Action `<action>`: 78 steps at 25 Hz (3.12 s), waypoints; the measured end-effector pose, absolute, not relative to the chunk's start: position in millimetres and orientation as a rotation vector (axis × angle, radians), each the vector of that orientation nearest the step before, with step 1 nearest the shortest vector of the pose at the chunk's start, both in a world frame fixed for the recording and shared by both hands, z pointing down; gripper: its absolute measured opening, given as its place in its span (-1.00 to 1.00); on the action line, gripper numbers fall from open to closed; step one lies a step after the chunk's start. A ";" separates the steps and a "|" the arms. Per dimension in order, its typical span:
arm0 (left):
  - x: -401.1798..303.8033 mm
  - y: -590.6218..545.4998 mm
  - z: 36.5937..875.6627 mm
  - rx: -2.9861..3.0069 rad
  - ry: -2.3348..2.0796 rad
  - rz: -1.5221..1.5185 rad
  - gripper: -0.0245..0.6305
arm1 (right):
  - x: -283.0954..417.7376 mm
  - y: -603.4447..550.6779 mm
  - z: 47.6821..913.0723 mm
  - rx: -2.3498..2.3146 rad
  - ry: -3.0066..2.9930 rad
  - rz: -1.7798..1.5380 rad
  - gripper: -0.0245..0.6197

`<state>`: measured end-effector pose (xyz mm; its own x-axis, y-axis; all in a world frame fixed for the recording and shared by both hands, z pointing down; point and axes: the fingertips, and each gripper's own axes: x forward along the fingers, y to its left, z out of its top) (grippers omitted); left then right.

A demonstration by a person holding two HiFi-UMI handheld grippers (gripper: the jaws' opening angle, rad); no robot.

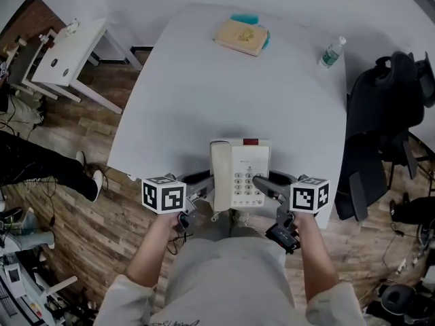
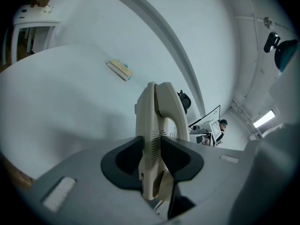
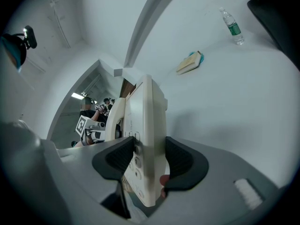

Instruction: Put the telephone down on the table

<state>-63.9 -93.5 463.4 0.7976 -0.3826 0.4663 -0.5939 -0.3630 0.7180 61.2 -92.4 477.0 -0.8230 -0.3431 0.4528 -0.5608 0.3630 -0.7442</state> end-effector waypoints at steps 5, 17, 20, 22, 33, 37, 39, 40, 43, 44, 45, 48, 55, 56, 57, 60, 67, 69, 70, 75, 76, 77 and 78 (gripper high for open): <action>-67.2 -108.8 474.5 1.994 -0.719 0.284 -0.51 | 58.0 -105.1 489.2 0.823 -2.394 1.473 -0.24; -69.8 -137.8 498.4 1.961 -0.683 0.298 -0.51 | 55.2 -130.4 511.6 0.854 -2.361 1.528 -0.24; -69.0 -145.8 506.0 1.953 -0.676 0.306 -0.51 | 56.4 -137.2 519.8 0.861 -2.348 1.546 -0.24; -68.3 -151.7 510.1 1.947 -0.670 0.311 -0.51 | 57.1 -142.6 523.9 0.866 -2.342 1.556 -0.24; -71.3 -172.9 530.4 1.925 -0.655 0.327 -0.51 | 54.9 -163.1 544.1 0.873 -2.319 1.584 -0.24; -71.0 -178.8 540.1 1.916 -0.653 0.325 -0.51 | 54.5 -168.4 553.4 0.873 -2.308 1.598 -0.24; -70.2 -180.4 544.5 1.913 -0.650 0.324 -0.51 | 55.3 -169.5 557.6 0.876 -2.301 1.605 -0.24; -69.6 -181.0 546.7 1.912 -0.649 0.325 -0.51 | 56.0 -169.9 559.8 0.876 -2.297 1.608 -0.24; -68.7 -183.2 553.5 1.903 -0.642 0.326 -0.51 | 57.0 -172.3 565.8 0.877 -2.290 1.614 -0.24; -68.9 -184.4 555.7 1.899 -0.640 0.327 -0.51 | 56.7 -173.6 567.5 0.879 -2.287 1.615 -0.24; -69.2 -185.6 557.8 1.895 -0.638 0.328 -0.51 | 56.3 -174.8 569.3 0.882 -2.283 1.615 -0.24; -71.4 -189.0 563.7 1.883 -0.638 0.329 -0.51 | 54.5 -178.0 574.6 0.887 -2.273 1.619 -0.24; -71.3 -194.6 576.7 1.867 -0.625 0.323 -0.51 | 54.5 -184.5 586.2 0.885 -2.259 1.626 -0.24; -71.6 -196.8 579.9 1.866 -0.623 0.325 -0.51 | 54.3 -186.6 589.3 0.884 -2.255 1.628 -0.24; -72.1 -199.3 583.1 1.864 -0.621 0.327 -0.51 | 53.9 -189.0 592.3 0.884 -2.250 1.630 -0.24; -73.3 -203.3 588.8 1.858 -0.620 0.331 -0.51 | 52.5 -192.6 597.9 0.882 -2.242 1.636 -0.24; -73.3 -202.5 593.7 1.862 -0.608 0.332 -0.51 | 52.5 -191.1 601.1 0.895 -2.229 1.637 -0.24; -73.2 -202.7 595.4 1.861 -0.605 0.334 -0.51 | 52.4 -191.0 602.4 0.894 -2.225 1.637 -0.24; -72.8 -203.1 596.3 1.860 -0.604 0.334 -0.51 | 52.8 -191.2 603.2 0.894 -2.222 1.637 -0.24; -71.1 -203.9 597.8 1.852 -0.602 0.333 -0.51 | 54.0 -192.3 603.9 0.901 -2.215 1.636 -0.24; -71.1 -204.0 598.2 1.852 -0.602 0.334 -0.51 | 54.2 -192.5 604.0 0.902 -2.215 1.635 -0.24; -71.0 -204.2 598.7 1.851 -0.602 0.335 -0.51 | 54.3 -192.7 604.3 0.902 -2.215 1.634 -0.24; -70.9 -204.2 599.2 1.851 -0.602 0.335 -0.51 | 54.5 -192.9 604.7 0.903 -2.214 1.632 -0.24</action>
